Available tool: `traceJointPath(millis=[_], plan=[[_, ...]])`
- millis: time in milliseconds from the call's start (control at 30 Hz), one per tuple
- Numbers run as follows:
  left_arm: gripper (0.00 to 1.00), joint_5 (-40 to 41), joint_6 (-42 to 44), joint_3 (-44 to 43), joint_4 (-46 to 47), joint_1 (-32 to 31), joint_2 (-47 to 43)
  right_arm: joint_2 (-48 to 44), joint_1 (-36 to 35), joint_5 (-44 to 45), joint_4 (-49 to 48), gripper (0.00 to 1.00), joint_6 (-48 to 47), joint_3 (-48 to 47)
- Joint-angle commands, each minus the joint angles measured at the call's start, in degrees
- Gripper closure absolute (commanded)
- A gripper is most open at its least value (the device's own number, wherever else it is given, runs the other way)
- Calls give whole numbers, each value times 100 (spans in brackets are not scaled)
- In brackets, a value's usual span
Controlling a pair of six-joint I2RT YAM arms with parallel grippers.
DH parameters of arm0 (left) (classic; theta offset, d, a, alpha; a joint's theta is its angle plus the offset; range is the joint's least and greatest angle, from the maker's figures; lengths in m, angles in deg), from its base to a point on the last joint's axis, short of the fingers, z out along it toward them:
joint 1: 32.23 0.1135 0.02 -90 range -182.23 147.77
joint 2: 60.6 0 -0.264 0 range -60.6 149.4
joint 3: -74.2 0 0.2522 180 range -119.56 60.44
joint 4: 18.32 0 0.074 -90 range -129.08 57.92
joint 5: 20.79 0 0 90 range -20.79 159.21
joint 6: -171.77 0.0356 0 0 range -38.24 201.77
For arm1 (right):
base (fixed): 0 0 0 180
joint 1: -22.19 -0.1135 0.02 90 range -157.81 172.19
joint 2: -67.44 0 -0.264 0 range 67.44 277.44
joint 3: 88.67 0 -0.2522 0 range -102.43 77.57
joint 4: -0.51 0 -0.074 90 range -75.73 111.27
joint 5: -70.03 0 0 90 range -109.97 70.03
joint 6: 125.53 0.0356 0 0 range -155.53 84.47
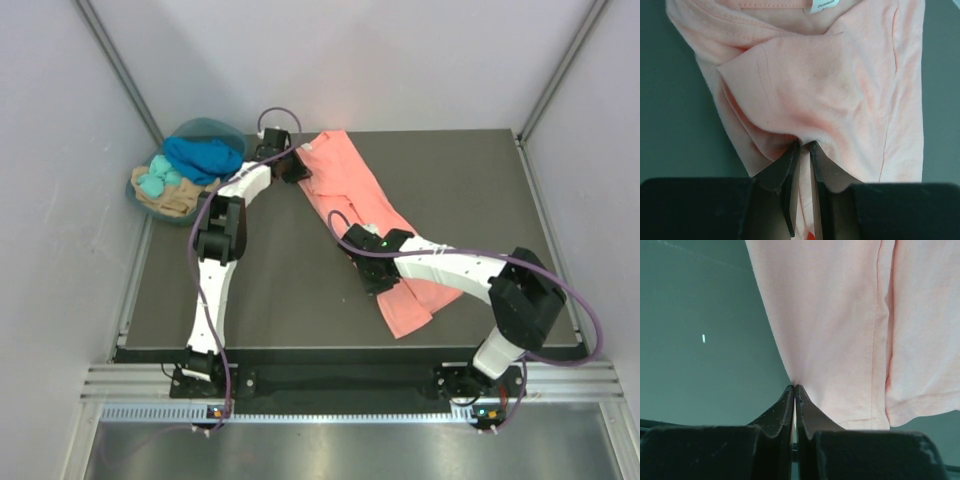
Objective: Fold and stack the t-shirts
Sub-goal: Fold the tshirt
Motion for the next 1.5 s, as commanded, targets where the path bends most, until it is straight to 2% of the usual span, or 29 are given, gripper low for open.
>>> traceJointPath(millis=[0, 167, 400, 600, 700, 833, 967, 1033, 1167, 1233, 1267, 1333, 1367, 1467], plan=[[80, 229, 240, -9, 200, 146, 475, 103, -79, -48, 145, 100, 46, -274], [80, 193, 302, 43, 289, 155, 440, 331, -158, -338, -189, 100, 397, -423], [79, 219, 424, -53, 324, 234, 449, 1069, -369, -532, -269, 100, 907, -1170], [78, 80, 618, -325, 350, 348, 580, 1132, -483, -453, -198, 100, 1267, -1391], [77, -236, 600, -369, 421, 427, 528, 1044, -492, -418, -120, 88, 1355, -1408], [74, -719, 688, -378, 561, 436, 256, 702, -492, -190, 135, 80, 1277, -1399], [71, -1080, 653, -378, 500, 453, -69, 236, -431, 12, 408, 66, 1153, -1198], [69, -1169, 662, -256, 439, 453, -236, -107, -326, 65, 417, 65, 1075, -1014], [59, -1074, 723, 455, 325, 445, -1086, -757, 436, -127, 180, 64, 750, -312], [57, -985, 784, 954, 237, 427, -1404, -1100, 842, -503, -118, 62, 356, -65], [57, -941, 802, 1158, 210, 427, -1719, -1197, 1314, -697, -224, 61, 223, 171], [57, -827, 741, 1797, 140, 383, -2011, -1312, 1799, -1267, -488, 55, -163, 375], [57, -792, 741, 2010, 105, 357, -2265, -1295, 2219, -1357, -497, 53, -278, 472], [57, -651, 671, 2906, 78, 199, -2687, -1154, 2888, -1550, -515, 49, -630, 630]])
